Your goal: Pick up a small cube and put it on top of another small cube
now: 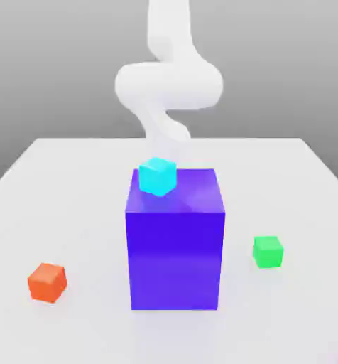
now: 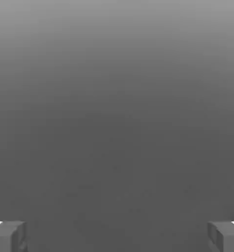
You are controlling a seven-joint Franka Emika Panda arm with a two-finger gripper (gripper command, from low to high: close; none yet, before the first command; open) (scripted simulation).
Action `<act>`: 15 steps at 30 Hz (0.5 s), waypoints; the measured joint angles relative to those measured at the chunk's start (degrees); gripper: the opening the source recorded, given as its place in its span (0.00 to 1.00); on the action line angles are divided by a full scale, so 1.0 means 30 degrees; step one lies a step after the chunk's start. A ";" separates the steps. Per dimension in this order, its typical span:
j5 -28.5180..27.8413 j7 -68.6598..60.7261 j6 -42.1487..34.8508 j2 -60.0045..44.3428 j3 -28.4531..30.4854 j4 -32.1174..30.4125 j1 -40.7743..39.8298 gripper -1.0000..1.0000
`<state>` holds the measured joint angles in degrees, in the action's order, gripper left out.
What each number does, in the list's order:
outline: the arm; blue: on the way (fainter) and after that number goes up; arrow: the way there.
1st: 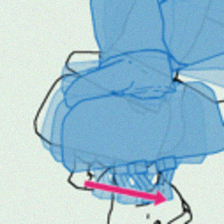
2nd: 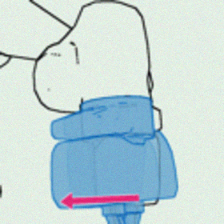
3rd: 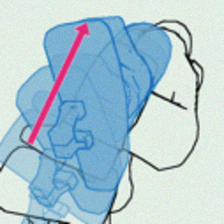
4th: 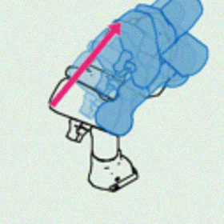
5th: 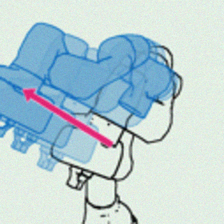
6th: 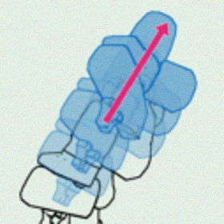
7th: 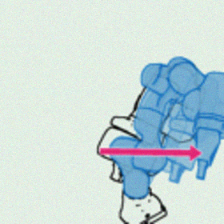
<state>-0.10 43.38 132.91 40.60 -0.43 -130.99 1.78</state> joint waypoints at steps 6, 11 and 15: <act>-0.0065 -0.2011 0.0926 -0.4269 -0.0458 0.0641 0.1358 0.50; -0.0153 -0.3614 0.1674 -0.7728 -0.0981 0.1161 0.2331 0.50; -0.0324 -0.4818 0.2259 -1.0497 -0.1513 0.1582 0.3007 0.50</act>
<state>-1.07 28.93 139.69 9.11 -4.97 -126.25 10.80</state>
